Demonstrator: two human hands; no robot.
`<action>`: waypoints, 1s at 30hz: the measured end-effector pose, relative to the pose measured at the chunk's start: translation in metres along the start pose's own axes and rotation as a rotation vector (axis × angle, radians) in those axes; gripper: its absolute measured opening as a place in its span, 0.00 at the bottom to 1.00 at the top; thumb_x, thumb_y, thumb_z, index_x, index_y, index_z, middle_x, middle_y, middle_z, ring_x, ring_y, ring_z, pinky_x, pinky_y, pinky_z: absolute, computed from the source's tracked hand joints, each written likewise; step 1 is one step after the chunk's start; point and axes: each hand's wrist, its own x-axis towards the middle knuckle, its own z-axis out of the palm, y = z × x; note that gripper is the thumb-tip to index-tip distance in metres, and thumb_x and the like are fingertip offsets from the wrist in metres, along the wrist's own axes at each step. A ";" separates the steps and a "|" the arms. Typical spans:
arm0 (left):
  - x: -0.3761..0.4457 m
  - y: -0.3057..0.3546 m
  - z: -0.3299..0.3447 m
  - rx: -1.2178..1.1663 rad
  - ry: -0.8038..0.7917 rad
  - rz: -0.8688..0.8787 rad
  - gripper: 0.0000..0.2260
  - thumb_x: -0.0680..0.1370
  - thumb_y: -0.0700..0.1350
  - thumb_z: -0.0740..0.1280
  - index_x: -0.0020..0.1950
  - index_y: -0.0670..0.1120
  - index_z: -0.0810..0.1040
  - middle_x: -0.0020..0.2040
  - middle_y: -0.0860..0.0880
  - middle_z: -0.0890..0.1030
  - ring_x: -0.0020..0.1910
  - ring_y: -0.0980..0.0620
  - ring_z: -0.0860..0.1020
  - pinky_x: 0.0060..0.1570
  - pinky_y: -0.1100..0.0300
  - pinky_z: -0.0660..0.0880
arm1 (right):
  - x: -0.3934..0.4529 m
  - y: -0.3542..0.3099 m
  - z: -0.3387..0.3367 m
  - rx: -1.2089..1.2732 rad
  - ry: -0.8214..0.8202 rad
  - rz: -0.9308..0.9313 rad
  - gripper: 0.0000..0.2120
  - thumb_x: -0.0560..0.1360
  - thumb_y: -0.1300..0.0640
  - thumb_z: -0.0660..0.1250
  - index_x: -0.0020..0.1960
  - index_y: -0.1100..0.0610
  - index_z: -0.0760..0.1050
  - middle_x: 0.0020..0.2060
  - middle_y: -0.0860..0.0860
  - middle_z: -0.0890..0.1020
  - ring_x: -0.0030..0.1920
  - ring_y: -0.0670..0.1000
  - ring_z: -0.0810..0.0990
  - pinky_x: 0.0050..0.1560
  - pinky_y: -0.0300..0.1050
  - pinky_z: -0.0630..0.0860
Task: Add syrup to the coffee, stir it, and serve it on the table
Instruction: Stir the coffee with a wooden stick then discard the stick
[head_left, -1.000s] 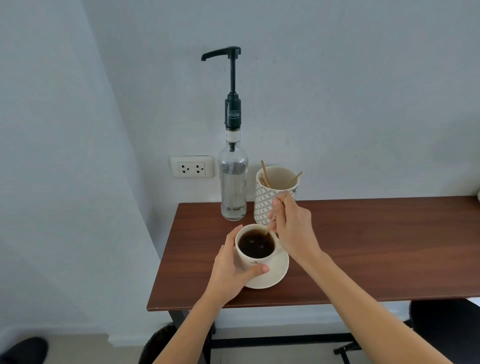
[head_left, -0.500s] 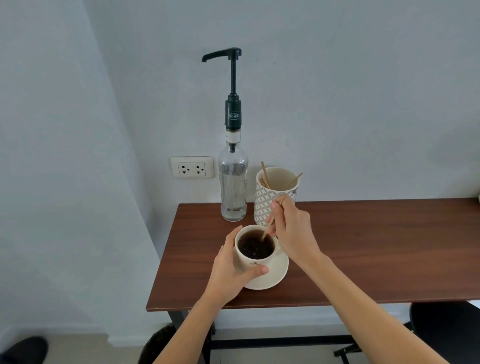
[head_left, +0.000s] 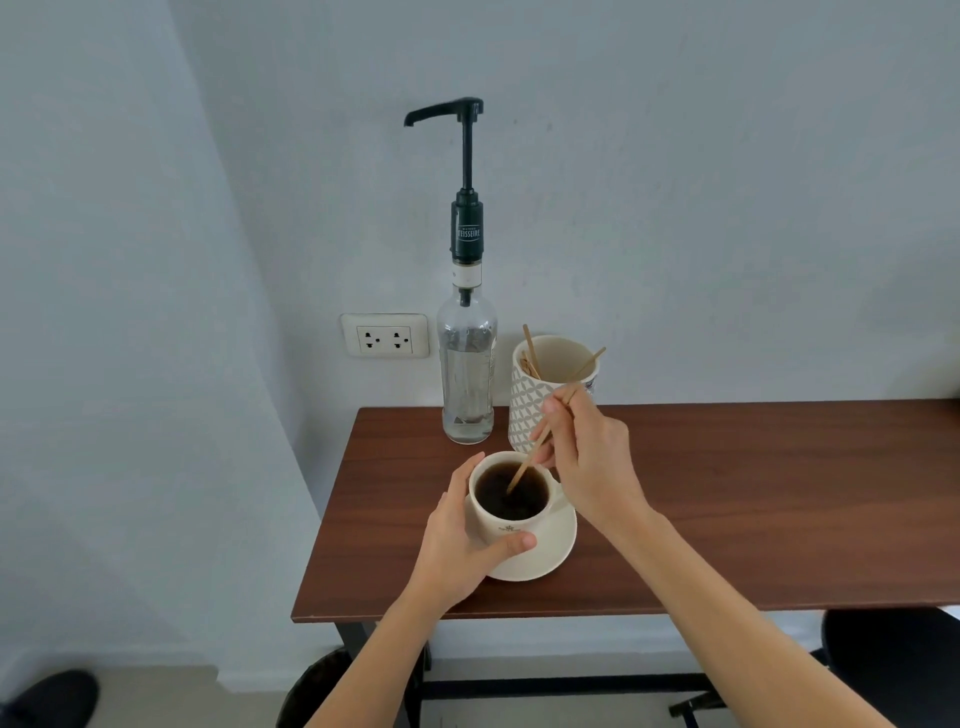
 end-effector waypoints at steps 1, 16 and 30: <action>0.000 0.000 0.000 -0.004 -0.001 -0.002 0.39 0.64 0.59 0.81 0.67 0.73 0.61 0.64 0.70 0.74 0.67 0.68 0.71 0.63 0.68 0.67 | 0.001 -0.003 -0.005 0.017 0.033 -0.032 0.07 0.84 0.61 0.57 0.48 0.59 0.71 0.34 0.53 0.82 0.32 0.50 0.83 0.36 0.43 0.82; -0.004 0.006 0.000 -0.053 -0.006 0.012 0.40 0.67 0.63 0.77 0.74 0.60 0.63 0.68 0.60 0.76 0.71 0.56 0.71 0.72 0.44 0.67 | -0.005 -0.007 -0.036 0.000 0.142 -0.194 0.13 0.83 0.53 0.53 0.50 0.61 0.72 0.34 0.52 0.83 0.35 0.47 0.84 0.34 0.33 0.78; -0.041 -0.010 -0.114 -0.099 0.504 -0.092 0.20 0.85 0.51 0.54 0.74 0.48 0.71 0.69 0.57 0.74 0.69 0.64 0.70 0.62 0.81 0.63 | -0.018 -0.059 -0.008 0.851 0.379 0.510 0.10 0.84 0.59 0.58 0.45 0.56 0.73 0.38 0.59 0.83 0.32 0.52 0.85 0.39 0.46 0.86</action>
